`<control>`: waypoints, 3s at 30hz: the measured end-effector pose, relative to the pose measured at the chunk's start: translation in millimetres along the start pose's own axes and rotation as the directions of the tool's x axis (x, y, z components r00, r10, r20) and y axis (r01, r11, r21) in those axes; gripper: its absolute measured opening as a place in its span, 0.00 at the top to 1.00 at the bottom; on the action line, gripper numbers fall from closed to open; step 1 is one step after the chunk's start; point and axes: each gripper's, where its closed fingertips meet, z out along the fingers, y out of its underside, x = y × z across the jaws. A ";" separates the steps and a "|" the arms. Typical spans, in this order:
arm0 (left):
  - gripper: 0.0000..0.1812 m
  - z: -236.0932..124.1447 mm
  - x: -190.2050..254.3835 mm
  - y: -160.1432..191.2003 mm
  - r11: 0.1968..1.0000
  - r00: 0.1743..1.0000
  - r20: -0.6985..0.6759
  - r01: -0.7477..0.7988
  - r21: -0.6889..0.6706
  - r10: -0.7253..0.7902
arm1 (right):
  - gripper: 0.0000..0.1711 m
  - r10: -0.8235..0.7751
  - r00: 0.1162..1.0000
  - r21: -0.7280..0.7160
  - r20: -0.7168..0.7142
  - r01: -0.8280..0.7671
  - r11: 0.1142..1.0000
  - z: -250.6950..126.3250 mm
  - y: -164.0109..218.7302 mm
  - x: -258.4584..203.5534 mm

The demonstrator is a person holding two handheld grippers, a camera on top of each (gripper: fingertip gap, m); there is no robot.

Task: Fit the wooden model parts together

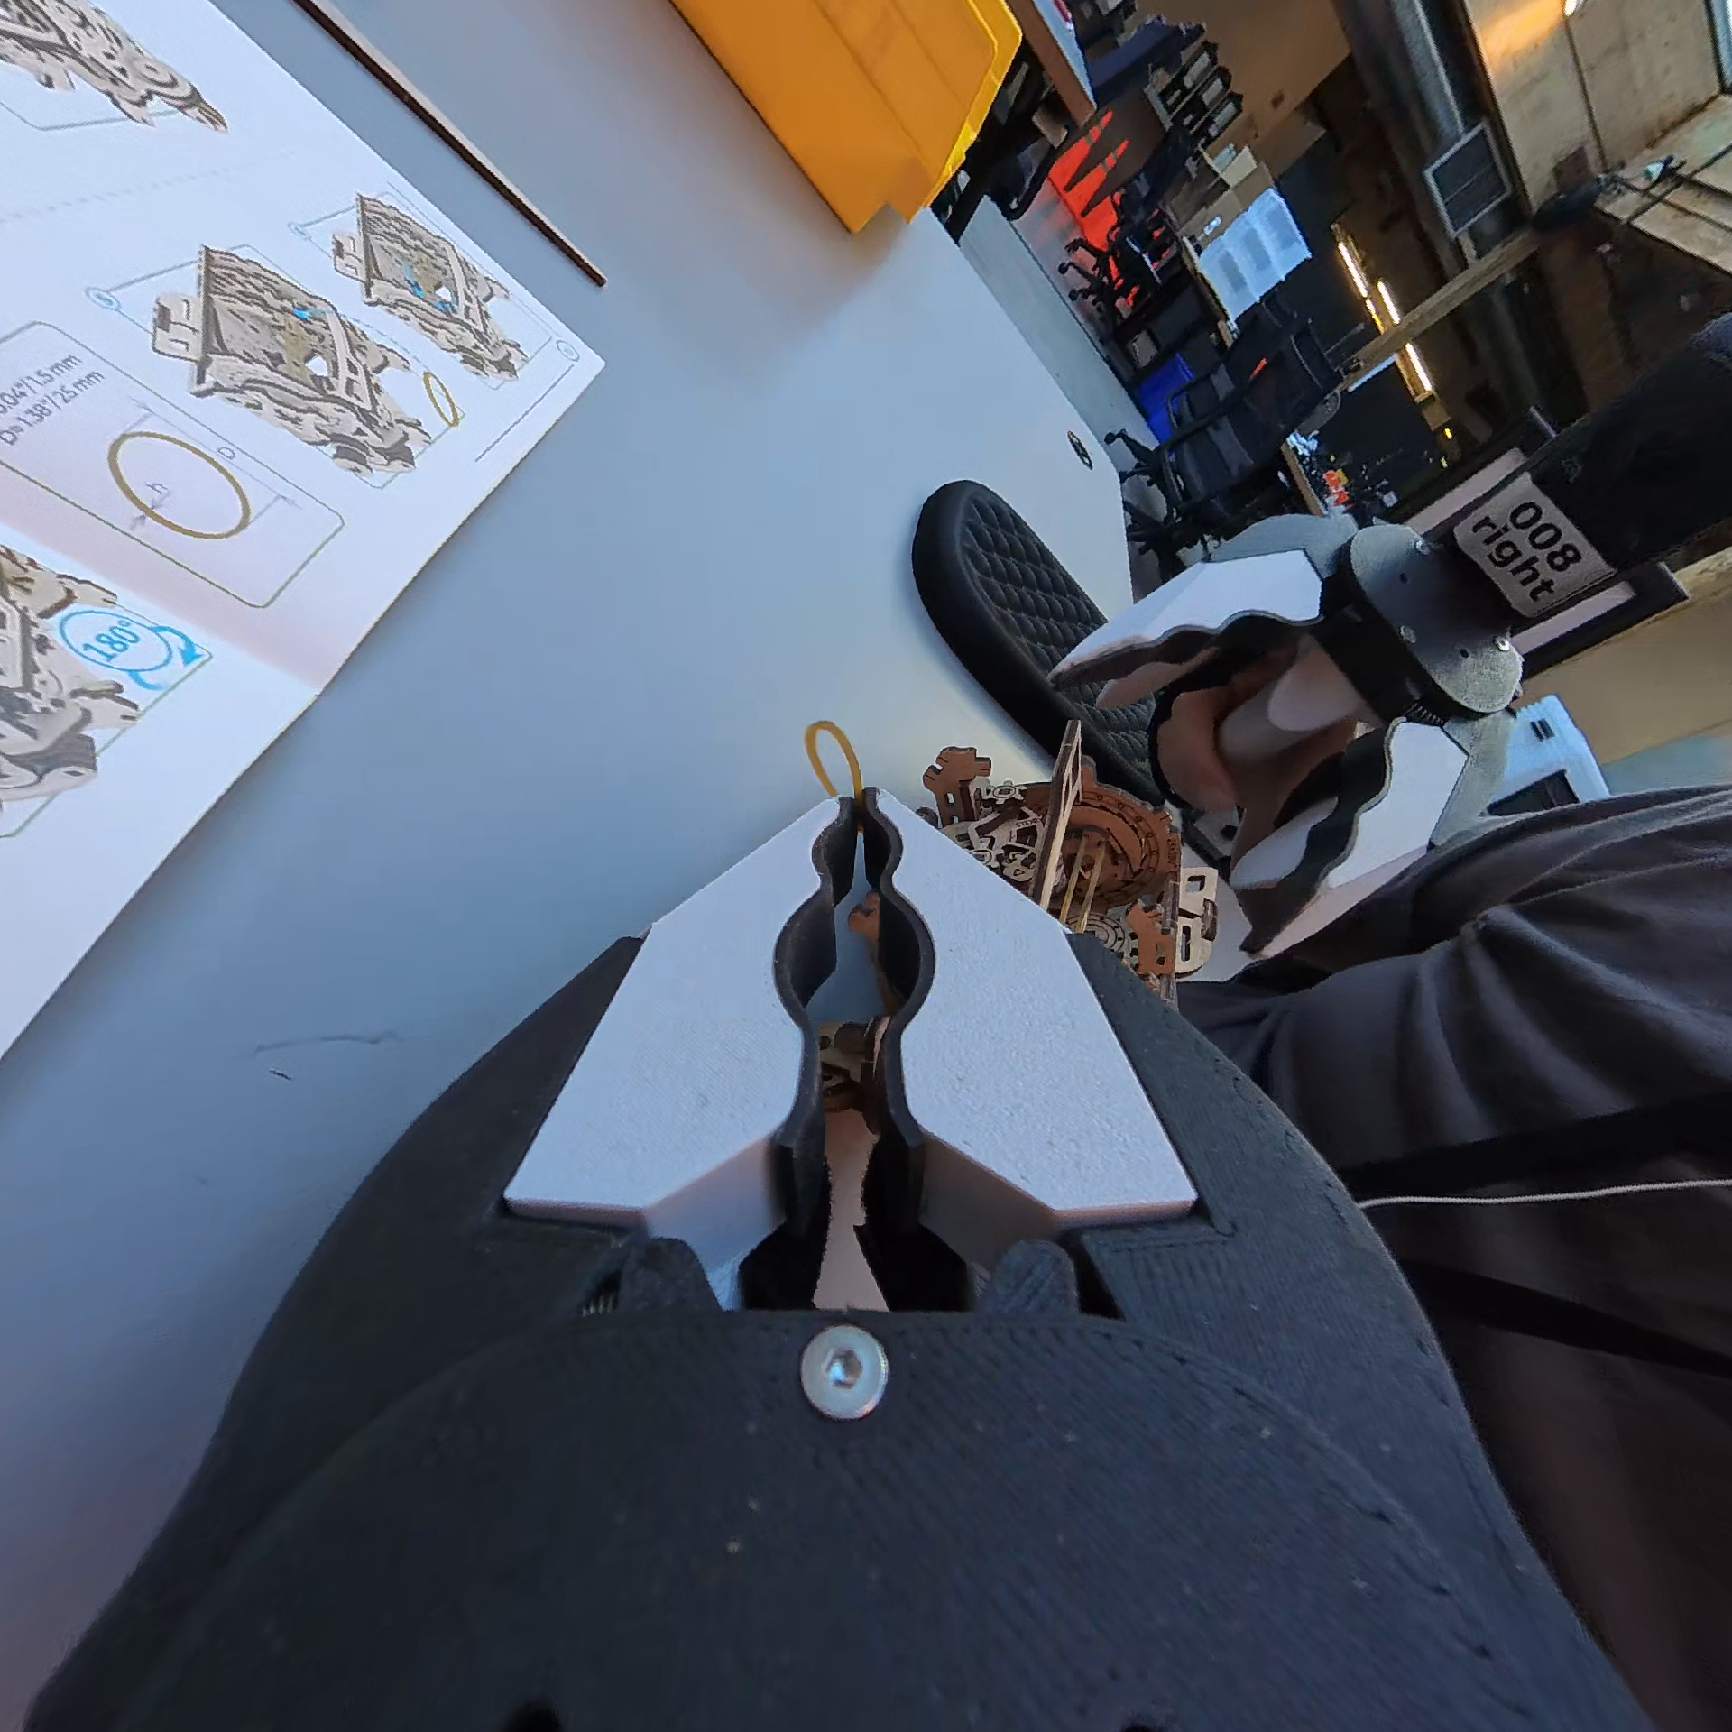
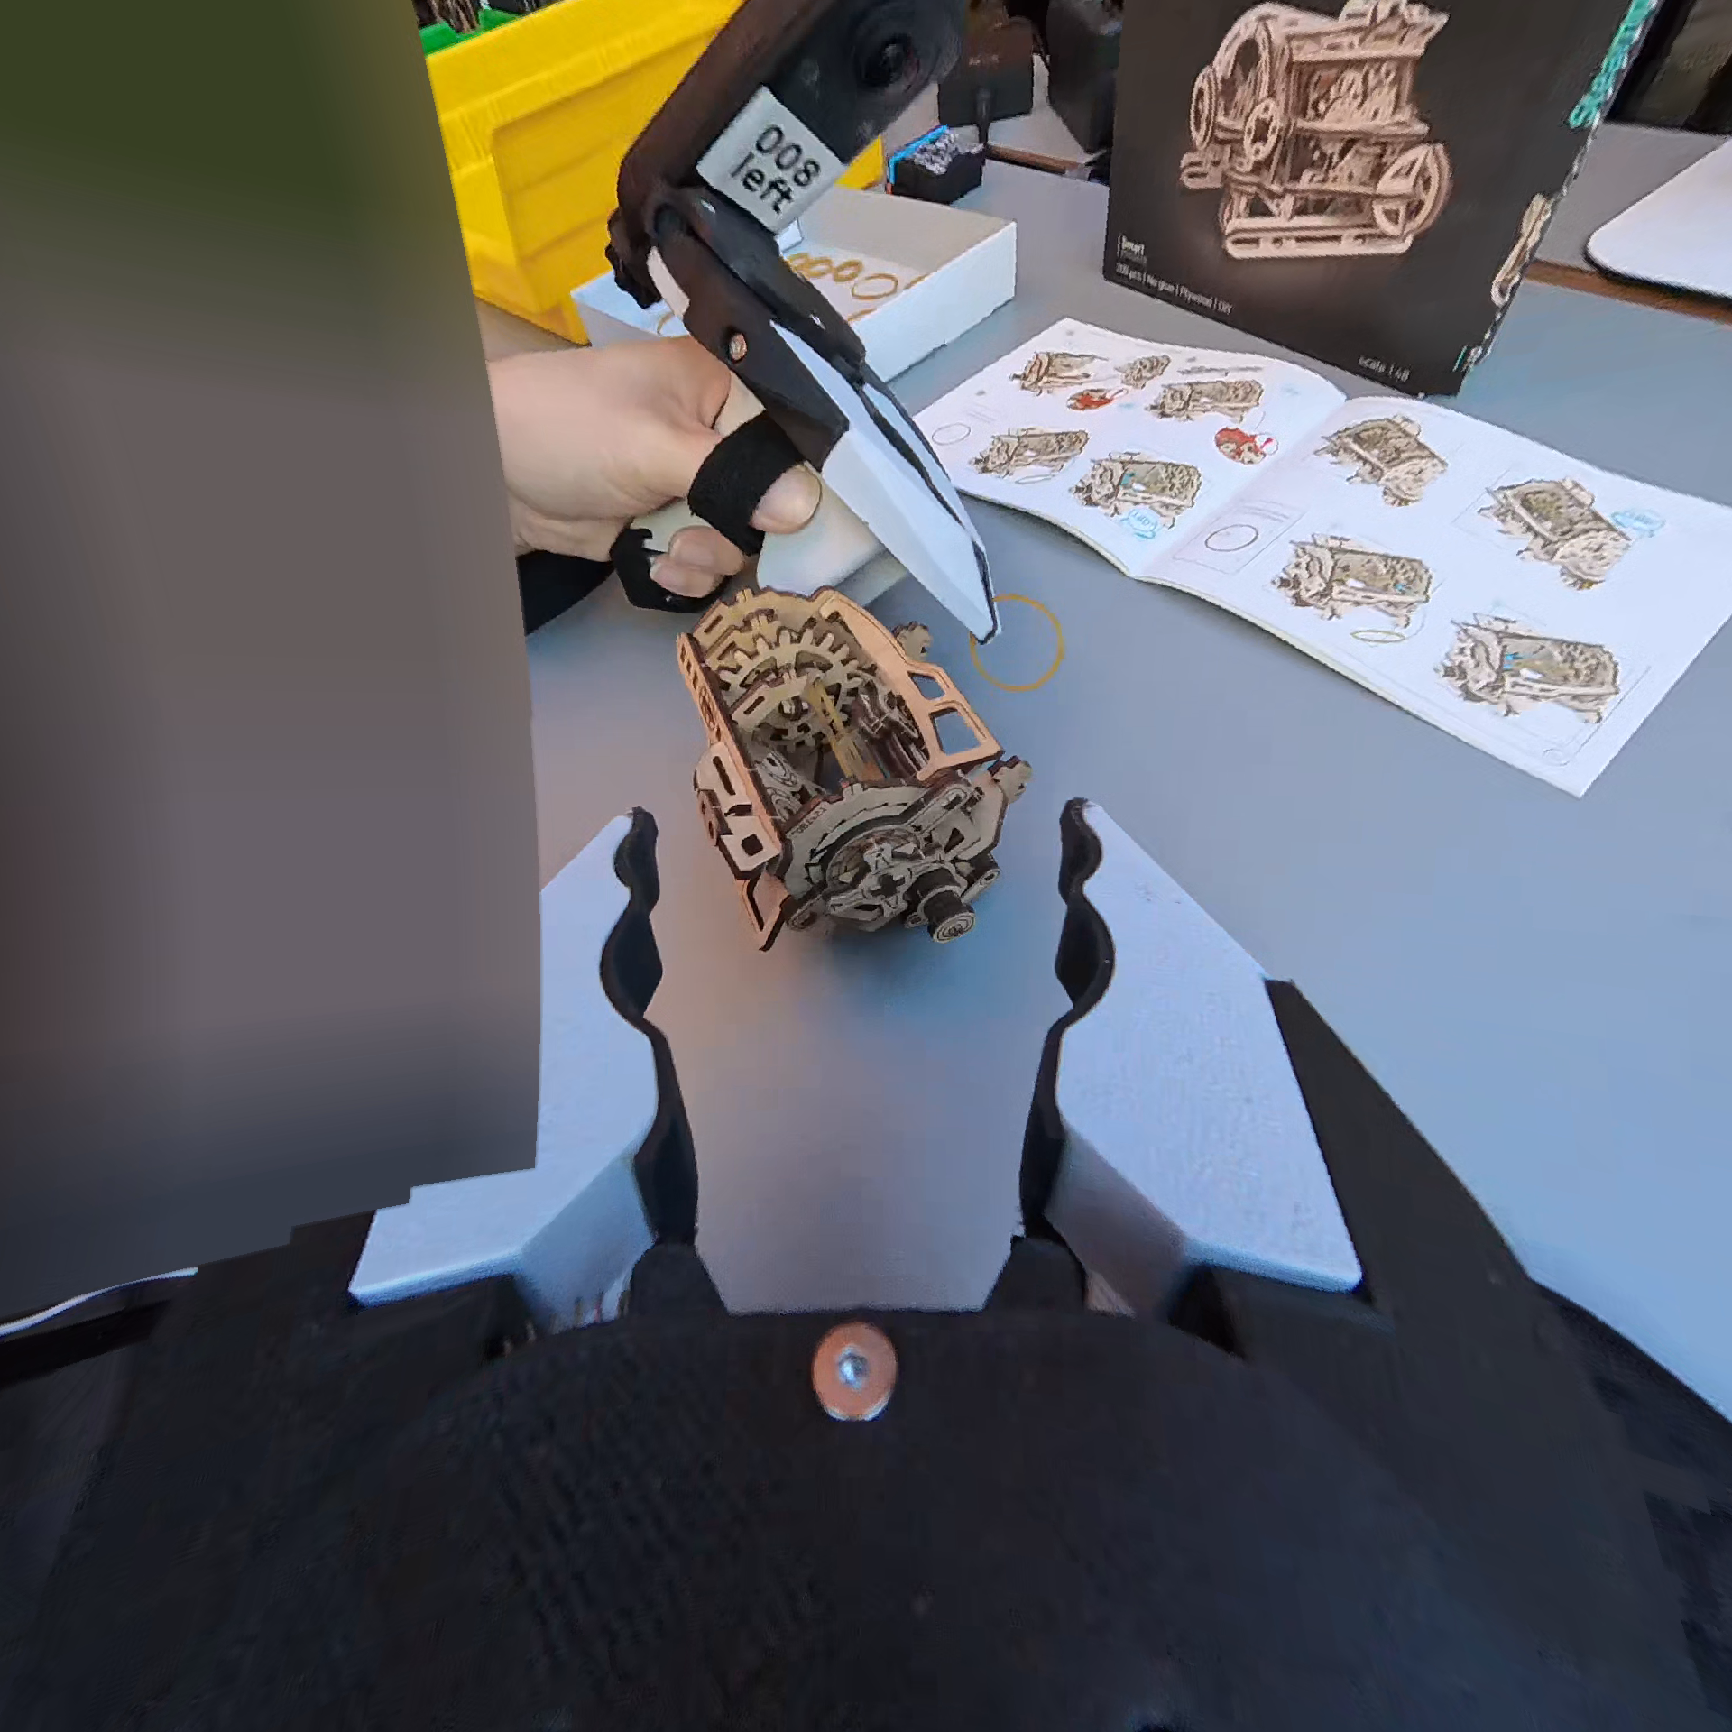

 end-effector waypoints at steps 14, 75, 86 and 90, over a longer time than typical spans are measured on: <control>1.00 4.3 4.4 8.9 0.996 0.996 0.043 -0.073 -0.046 0.075 | 0.56 -0.016 0.999 0.016 -0.039 0.016 1.000 3.5 6.1 -0.8; 1.00 -43.0 66.2 53.9 0.992 0.998 -0.033 0.058 0.110 -0.055 | 0.58 -0.234 0.712 -0.062 0.662 0.364 0.929 1.6 16.1 -11.0; 1.00 -30.1 41.8 30.5 0.999 0.998 0.050 0.025 0.023 -0.027 | 0.62 -0.285 0.720 -0.042 0.633 0.400 0.916 -11.6 24.9 -53.0; 1.00 -31.0 36.3 22.3 1.000 0.997 0.080 -0.004 -0.010 0.005 | 0.61 -0.296 0.744 -0.019 0.599 0.383 0.924 -2.7 22.9 -56.7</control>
